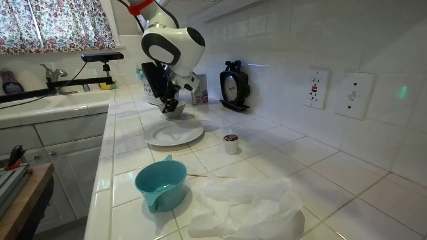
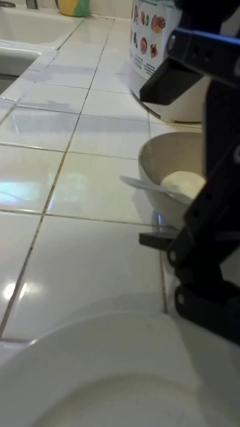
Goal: Use the white spoon to stir the contents in the grey bowl.
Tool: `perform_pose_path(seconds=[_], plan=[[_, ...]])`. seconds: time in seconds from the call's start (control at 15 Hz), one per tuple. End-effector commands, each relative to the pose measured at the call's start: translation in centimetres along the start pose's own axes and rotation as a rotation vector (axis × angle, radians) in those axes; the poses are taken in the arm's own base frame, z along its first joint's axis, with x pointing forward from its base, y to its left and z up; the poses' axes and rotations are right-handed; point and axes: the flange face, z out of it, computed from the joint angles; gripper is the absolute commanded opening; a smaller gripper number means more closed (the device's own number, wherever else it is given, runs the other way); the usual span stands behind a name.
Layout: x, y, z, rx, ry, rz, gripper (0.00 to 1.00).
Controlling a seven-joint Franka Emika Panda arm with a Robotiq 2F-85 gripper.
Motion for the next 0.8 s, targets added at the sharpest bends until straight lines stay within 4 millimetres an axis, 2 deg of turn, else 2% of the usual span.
perform_pose_path(seconds=[0.0,0.13,0.27,0.33,0.4,0.47,0.53,0.73], plan=[[0.76,0.31,0.00,0.054,-0.002,0.049,0.89],[0.87,0.52,-0.09,0.057,0.005,0.056,0.63],[0.90,0.71,-0.24,0.063,0.010,0.064,0.45],[0.87,0.80,-0.32,0.065,0.011,0.067,0.49],[0.85,0.87,-0.38,0.066,0.013,0.070,0.46],[0.82,0.91,-0.46,0.067,0.013,0.071,0.35],[0.77,0.94,-0.52,0.068,0.014,0.074,0.40],[0.66,1.02,-0.55,0.068,0.012,0.078,0.34]])
